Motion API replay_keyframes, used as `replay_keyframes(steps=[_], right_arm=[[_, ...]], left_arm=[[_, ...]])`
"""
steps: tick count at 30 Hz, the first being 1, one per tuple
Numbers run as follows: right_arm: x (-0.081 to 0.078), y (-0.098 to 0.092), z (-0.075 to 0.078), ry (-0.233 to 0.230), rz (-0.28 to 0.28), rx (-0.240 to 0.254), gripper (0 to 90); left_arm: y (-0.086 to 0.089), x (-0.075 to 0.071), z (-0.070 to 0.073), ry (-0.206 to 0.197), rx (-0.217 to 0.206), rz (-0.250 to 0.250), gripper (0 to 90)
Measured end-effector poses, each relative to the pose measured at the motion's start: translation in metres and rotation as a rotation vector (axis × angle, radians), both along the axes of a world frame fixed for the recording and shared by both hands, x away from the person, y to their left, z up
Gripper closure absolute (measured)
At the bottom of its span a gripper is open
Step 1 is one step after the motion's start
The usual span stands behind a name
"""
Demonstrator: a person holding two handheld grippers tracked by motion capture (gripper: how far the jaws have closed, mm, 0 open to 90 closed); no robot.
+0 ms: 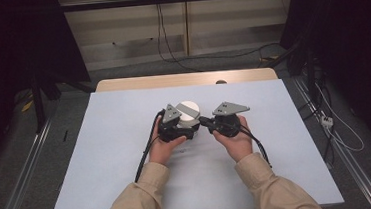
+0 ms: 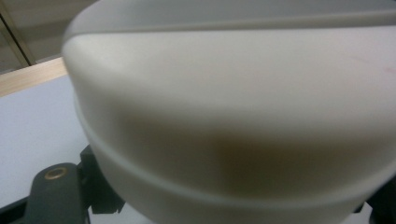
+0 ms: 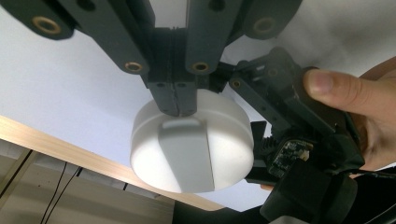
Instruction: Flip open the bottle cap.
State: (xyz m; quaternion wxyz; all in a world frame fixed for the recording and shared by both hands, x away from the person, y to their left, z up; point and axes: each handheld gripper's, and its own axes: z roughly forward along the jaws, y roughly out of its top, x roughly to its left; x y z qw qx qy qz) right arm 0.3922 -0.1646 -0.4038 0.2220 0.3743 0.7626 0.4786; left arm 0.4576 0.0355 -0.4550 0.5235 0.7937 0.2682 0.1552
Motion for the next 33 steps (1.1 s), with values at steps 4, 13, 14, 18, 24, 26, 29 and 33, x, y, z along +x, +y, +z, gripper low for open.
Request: replay_keyframes(steps=[4, 13, 14, 18, 24, 26, 29, 33], right_arm=[[0.001, 0.001, 0.002, -0.007, 0.001, 0.013, 90.0], [0.003, 0.003, 0.016, -0.035, 0.007, 0.033, 90.0], [0.003, 0.004, 0.017, -0.037, 0.009, 0.032, 90.0], [0.005, 0.007, 0.02, -0.044, 0.016, 0.038, 90.0], [0.009, 0.01, 0.026, -0.053, 0.021, 0.039, 90.0], [0.011, 0.011, 0.028, -0.056, 0.021, 0.038, 90.0], [0.013, 0.012, 0.03, -0.06, 0.02, 0.035, 90.0], [0.015, 0.014, 0.031, -0.061, 0.021, 0.036, 90.0]], left_arm=[[0.0, 0.0, 0.0, 0.0, 0.0, -0.001, 18.7], [0.0, 0.0, 0.0, -0.001, 0.002, -0.001, 18.7], [0.0, 0.0, 0.0, -0.001, 0.002, -0.001, 18.7], [0.0, 0.0, -0.001, 0.001, 0.002, -0.001, 18.7], [0.0, 0.0, -0.001, 0.001, 0.004, -0.003, 18.7], [0.001, 0.001, -0.001, -0.001, 0.007, -0.003, 18.7], [0.0, 0.0, -0.001, 0.003, 0.003, -0.001, 18.7], [0.0, 0.0, -0.001, 0.003, 0.002, -0.002, 18.7]])
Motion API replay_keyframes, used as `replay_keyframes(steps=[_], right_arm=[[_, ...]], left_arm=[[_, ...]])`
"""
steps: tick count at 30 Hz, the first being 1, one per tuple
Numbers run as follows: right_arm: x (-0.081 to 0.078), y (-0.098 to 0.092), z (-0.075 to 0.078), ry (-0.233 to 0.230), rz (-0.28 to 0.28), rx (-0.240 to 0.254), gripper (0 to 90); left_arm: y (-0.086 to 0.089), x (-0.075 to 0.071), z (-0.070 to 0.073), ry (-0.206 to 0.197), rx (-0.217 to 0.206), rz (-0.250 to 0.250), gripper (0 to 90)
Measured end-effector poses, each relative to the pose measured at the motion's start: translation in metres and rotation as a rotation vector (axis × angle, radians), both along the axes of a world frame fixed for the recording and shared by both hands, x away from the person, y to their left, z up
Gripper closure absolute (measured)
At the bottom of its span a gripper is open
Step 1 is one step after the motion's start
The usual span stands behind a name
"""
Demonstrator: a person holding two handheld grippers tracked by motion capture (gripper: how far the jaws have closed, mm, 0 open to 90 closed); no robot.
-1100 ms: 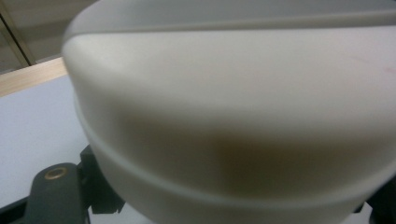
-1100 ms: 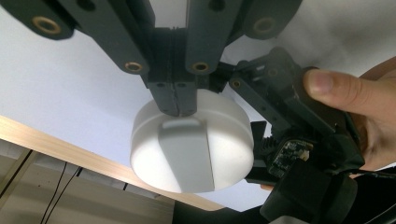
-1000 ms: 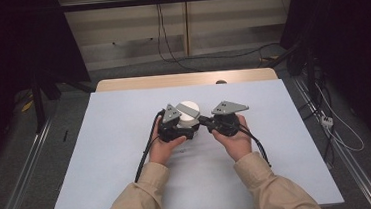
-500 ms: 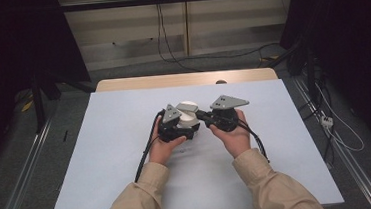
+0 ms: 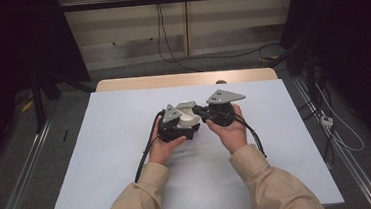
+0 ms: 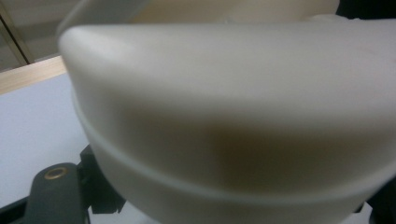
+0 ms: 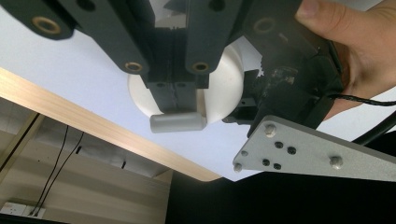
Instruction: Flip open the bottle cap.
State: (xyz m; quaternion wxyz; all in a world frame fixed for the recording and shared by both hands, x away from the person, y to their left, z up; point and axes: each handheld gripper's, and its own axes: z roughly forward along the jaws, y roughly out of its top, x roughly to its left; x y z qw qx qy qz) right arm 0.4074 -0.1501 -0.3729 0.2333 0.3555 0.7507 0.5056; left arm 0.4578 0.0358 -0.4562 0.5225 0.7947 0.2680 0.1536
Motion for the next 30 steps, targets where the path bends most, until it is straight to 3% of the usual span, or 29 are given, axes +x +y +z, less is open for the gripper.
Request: replay_keyframes(steps=[30], right_arm=[[0.017, 0.01, 0.01, -0.02, 0.022, 0.015, 90.0]], left_arm=[[-0.001, 0.0, -0.001, 0.006, -0.007, 0.001, 18.7]])
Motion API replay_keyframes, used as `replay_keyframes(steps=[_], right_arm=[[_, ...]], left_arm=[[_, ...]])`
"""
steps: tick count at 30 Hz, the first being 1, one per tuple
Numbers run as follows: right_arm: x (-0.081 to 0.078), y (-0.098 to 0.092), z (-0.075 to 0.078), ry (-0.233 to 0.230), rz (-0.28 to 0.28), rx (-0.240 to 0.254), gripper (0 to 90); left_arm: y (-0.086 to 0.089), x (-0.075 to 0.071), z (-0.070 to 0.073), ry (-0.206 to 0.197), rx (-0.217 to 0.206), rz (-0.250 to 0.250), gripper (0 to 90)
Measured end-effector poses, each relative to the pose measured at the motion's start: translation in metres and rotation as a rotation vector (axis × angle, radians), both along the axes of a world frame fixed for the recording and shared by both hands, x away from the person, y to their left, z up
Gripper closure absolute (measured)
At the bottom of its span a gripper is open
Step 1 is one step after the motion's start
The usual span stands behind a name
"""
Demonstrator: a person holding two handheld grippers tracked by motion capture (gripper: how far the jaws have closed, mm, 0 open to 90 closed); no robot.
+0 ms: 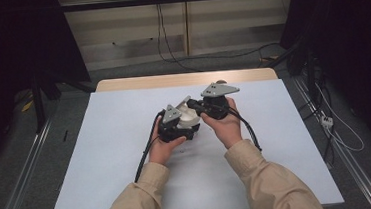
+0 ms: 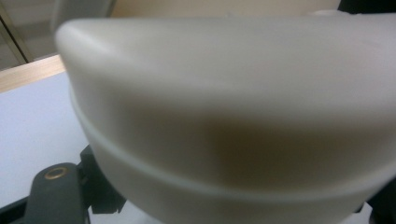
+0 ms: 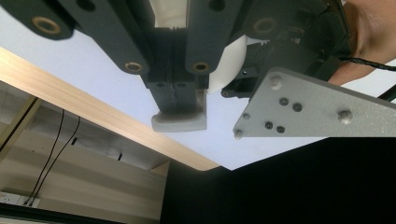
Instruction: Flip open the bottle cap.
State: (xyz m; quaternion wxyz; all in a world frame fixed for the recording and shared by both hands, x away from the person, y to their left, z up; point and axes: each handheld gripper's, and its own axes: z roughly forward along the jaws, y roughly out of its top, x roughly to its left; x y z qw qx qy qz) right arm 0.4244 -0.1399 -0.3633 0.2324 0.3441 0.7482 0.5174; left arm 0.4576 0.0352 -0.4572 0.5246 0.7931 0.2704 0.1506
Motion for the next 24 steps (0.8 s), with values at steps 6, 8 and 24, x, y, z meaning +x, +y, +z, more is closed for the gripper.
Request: replay_keyframes(steps=[6, 8, 24], right_arm=[[0.003, 0.0029, 0.0001, 0.0, 0.002, 0.0, 90.0], [0.0037, 0.0032, -0.0007, -0.003, 0.005, 0.003, 90.0], [0.0087, 0.0067, 0.0018, -0.001, 0.008, 0.016, 90.0]], left_arm=[[0.0001, 0.0, -0.0002, 0.0, 0.001, -0.001, 18.7], [0.0002, 0.0, -0.0002, 0.0, 0.003, -0.001, 18.7], [0.0007, 0.0005, -0.0008, -0.003, 0.008, -0.003, 18.8]])
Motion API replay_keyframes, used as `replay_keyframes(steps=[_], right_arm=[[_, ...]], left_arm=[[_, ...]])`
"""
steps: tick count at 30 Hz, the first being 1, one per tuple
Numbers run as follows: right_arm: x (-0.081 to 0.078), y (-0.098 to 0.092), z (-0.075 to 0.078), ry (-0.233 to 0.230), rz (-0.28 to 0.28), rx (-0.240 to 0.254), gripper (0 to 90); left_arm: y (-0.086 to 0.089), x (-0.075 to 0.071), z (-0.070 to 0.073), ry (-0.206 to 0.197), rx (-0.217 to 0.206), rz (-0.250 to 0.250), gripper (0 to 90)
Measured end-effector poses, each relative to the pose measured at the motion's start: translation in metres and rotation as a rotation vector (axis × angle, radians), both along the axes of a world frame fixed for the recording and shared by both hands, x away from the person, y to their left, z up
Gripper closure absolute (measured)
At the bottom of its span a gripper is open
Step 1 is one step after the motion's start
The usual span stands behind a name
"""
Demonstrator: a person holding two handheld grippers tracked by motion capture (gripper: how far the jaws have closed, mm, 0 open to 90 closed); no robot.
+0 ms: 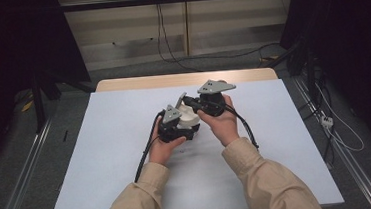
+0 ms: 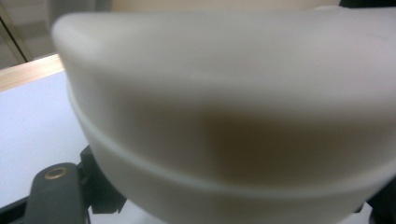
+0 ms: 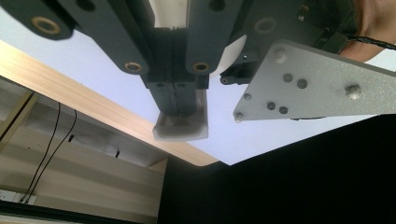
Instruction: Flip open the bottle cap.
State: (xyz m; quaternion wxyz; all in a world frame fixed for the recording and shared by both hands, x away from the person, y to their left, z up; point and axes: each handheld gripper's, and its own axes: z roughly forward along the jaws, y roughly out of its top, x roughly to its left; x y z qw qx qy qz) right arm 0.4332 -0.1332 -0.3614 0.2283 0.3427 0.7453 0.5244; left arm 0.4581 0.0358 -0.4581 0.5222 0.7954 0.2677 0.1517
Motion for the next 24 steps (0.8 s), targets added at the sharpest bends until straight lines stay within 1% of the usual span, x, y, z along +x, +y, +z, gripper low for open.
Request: replay_keyframes(steps=[7, 8, 11, 16, 19, 20, 21, 24], right_arm=[[0.0019, 0.0022, 0.0019, -0.001, -0.001, -0.009, 90.0], [0.0025, 0.003, 0.0025, -0.001, -0.001, -0.011, 90.0], [0.004, 0.0033, 0.003, 0.0, 0.003, -0.011, 90.0], [0.0062, 0.0051, 0.0037, -0.001, 0.006, -0.009, 90.0], [0.0074, 0.0062, 0.0043, 0.0, 0.008, -0.011, 90.0], [0.0079, 0.0065, 0.0044, 0.001, 0.007, -0.01, 90.0], [0.0079, 0.0065, 0.0044, 0.001, 0.007, -0.01, 90.0], [0.0099, 0.0081, 0.0051, 0.0, 0.009, -0.011, 90.0]], left_arm=[[0.0, -0.0002, -0.0002, 0.0, 0.003, 0.002, 18.8], [0.0004, 0.0002, 0.0001, -0.009, 0.012, 0.003, 18.8], [0.0, -0.0002, -0.0003, 0.0, 0.005, 0.001, 18.8], [-0.0001, -0.0002, -0.0005, -0.001, 0.005, 0.002, 18.8], [0.0003, 0.0001, -0.0004, -0.008, 0.011, 0.004, 18.8], [-0.0002, -0.0003, -0.0007, 0.002, 0.003, 0.001, 18.8], [0.0003, 0.0002, -0.0004, -0.008, 0.012, 0.002, 18.8], [0.0, 0.0002, -0.0006, -0.004, 0.008, 0.0, 18.8]])
